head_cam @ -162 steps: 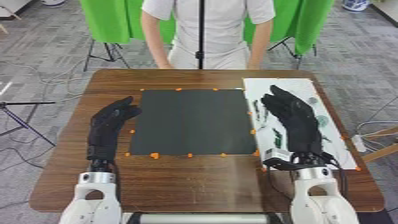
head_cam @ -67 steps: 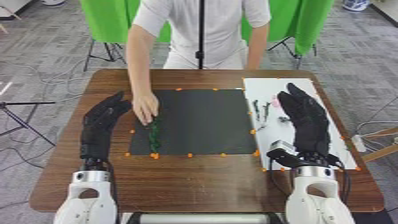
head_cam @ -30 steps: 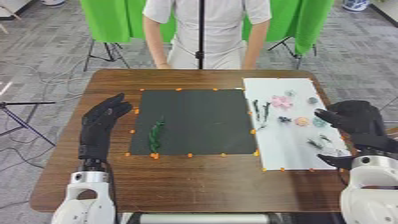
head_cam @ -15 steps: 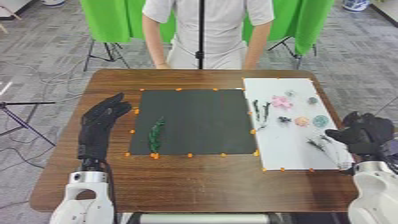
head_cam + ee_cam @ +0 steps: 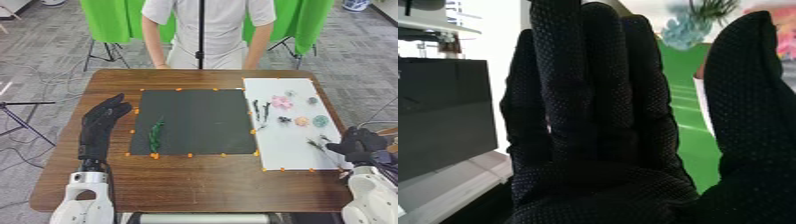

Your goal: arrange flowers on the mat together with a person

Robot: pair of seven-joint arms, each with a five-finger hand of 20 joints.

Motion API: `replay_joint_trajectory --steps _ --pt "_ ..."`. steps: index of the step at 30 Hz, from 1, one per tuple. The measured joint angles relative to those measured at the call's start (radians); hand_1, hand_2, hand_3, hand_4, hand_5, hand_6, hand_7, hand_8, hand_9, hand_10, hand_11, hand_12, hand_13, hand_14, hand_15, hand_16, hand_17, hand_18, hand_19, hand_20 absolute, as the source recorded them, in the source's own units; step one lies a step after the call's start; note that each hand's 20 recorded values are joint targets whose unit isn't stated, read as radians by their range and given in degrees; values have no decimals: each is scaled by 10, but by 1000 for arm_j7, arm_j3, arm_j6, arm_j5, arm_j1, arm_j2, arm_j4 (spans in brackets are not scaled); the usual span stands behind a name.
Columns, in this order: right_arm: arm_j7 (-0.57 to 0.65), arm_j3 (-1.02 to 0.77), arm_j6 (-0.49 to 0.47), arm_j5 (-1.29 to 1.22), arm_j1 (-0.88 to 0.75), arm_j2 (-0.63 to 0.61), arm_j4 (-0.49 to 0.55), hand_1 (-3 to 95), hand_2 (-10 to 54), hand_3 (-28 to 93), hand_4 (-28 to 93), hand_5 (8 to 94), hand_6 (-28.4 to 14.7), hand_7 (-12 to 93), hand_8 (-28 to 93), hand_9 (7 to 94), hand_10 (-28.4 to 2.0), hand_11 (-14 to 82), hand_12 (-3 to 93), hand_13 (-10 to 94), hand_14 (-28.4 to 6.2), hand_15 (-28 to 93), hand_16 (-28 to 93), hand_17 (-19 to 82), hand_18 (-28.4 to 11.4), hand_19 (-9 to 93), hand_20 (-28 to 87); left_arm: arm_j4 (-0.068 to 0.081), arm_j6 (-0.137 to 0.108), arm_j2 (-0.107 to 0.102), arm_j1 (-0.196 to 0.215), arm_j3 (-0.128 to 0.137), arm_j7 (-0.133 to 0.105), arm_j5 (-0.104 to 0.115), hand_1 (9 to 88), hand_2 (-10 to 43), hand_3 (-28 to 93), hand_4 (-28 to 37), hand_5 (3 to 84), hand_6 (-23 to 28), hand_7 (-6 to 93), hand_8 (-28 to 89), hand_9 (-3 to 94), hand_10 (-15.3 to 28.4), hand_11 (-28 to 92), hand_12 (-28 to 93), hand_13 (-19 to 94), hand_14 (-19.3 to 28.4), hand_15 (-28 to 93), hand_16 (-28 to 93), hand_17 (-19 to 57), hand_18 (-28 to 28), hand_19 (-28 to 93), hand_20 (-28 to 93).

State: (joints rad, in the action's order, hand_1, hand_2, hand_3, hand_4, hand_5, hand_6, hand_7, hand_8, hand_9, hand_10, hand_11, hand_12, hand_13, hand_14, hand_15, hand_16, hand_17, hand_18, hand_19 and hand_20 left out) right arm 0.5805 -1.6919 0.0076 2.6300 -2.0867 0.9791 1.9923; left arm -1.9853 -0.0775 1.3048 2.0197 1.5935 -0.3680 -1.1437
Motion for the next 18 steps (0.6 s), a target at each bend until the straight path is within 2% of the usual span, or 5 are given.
replay_joint_trajectory --steps 4,5,6,8,18 --pt "8 19 9 3 11 0 -17 474 -95 546 -283 775 26 190 -43 844 -97 188 206 804 -73 324 371 345 -169 519 471 0 0 0 1 0 1 0 296 -57 654 -157 498 44 148 -58 494 142 199 142 421 187 182 16 127 136 137 257" --pt "9 24 15 5 14 0 -22 549 -95 413 -279 784 27 185 21 855 -96 190 209 811 -71 331 375 345 -167 518 468 0 0 0 1 0 1 0 297 -57 654 -157 498 44 148 -58 494 142 199 142 421 187 182 16 126 137 137 256" --pt "12 31 24 7 18 0 -28 690 -95 58 -63 793 28 182 62 866 -94 191 209 816 -70 337 378 346 -166 517 468 0 0 0 1 0 1 0 297 -57 654 -157 498 44 148 -58 495 142 198 141 420 187 181 16 126 137 137 256" --pt "21 48 55 16 26 0 -43 830 -95 -242 122 831 34 174 116 894 -87 183 229 835 -65 352 391 350 -164 514 465 0 0 0 0 0 2 0 297 -57 654 -157 497 44 148 -58 494 142 199 141 420 187 181 16 126 136 136 255" --pt "64 92 227 34 55 19 -88 867 -95 -283 298 888 45 196 133 937 -73 192 288 874 -58 389 404 362 -159 522 471 0 1 0 0 -1 5 0 295 -56 654 -157 498 45 148 -58 495 142 198 141 420 187 182 16 117 135 119 243"
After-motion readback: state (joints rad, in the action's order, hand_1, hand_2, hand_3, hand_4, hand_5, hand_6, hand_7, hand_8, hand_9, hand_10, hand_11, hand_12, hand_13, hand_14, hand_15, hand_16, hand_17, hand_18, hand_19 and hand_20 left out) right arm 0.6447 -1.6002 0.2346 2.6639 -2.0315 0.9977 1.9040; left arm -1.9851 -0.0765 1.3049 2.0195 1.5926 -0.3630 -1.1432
